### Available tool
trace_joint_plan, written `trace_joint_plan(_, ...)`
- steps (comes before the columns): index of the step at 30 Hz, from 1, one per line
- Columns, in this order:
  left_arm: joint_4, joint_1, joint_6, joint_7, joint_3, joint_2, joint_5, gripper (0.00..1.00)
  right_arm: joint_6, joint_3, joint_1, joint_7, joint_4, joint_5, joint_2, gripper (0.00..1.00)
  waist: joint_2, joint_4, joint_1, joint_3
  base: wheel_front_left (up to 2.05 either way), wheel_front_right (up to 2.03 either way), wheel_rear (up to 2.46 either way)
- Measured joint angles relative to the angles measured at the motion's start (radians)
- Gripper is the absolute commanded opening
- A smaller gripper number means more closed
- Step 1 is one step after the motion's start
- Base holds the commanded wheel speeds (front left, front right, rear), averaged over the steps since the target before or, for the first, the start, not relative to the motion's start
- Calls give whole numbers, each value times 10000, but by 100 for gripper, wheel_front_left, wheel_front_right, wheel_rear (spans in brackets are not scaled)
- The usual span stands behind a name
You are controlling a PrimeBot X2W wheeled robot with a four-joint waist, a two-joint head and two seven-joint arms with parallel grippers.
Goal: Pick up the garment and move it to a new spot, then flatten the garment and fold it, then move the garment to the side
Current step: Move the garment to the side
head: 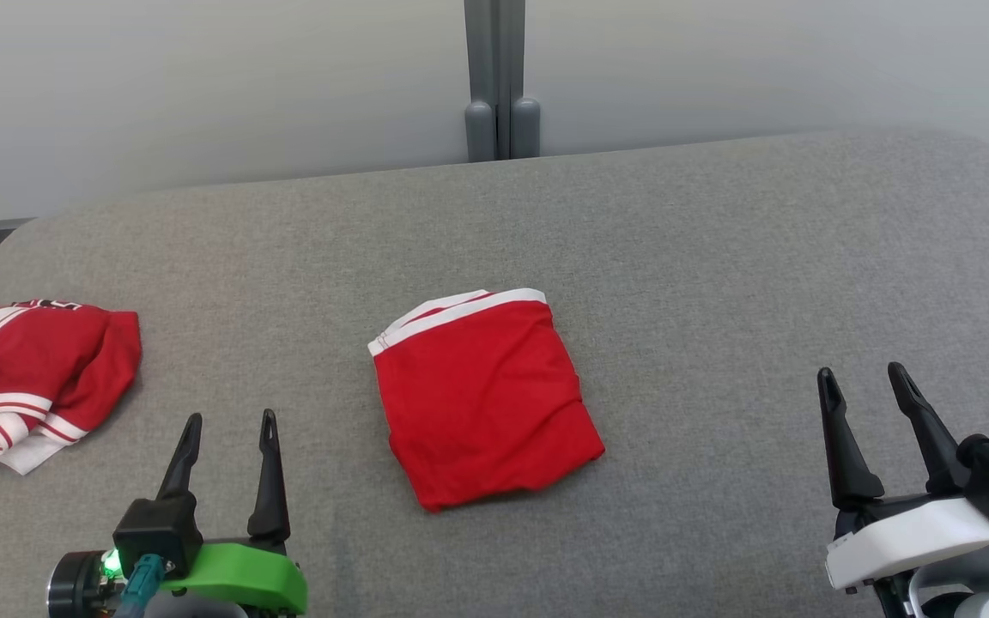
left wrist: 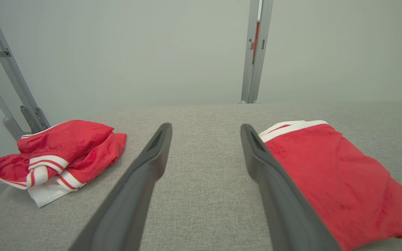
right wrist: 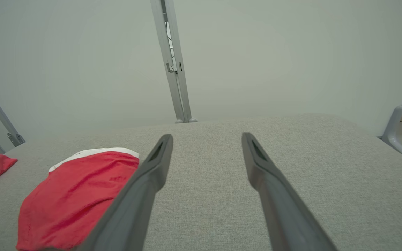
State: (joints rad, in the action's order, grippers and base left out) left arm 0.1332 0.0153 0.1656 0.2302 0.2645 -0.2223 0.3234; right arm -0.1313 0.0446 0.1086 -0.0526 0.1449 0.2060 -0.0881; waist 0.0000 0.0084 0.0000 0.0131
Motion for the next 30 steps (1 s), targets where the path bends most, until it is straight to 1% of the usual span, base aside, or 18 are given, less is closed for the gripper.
trace_joint_plan(9, 25, 154, 63, 15, 12, -36, 15, 100, 0, -12, -11, 75, 12, -58, -12, 100, 0, 67, 0, 176, 0, 0, 0)
trace_joint_plan(14, -155, 772, 75, 134, 48, -2, -81, 100, 0, -54, -342, 138, -222, -29, -217, 100, 0, 229, 0, 614, 0, 0, 0)
trace_joint_plan(19, -347, 1503, 13, 255, 130, 234, -226, 100, 0, -334, -942, 209, -817, -56, -347, 100, 0, 536, 0, 1215, 0, 0, 0)
trace_joint_plan(23, -370, 2009, -38, 278, 155, 504, -305, 100, 0, -1062, -1685, 201, -1567, 119, -472, 100, 0, 871, 0, 1784, 0, 0, 0)
trace_joint_plan(27, -337, 2394, -113, 309, 161, 761, -397, 100, 0, -2263, -2643, 157, -2504, 309, -470, 100, 0, 1246, 0, 2344, 0, 0, 0)
trace_joint_plan(30, -372, 2559, -171, 311, 56, 917, -504, 100, -2, -2895, -3314, 159, -3371, 322, -437, 100, 0, 1537, 0, 2690, 0, 0, 0)
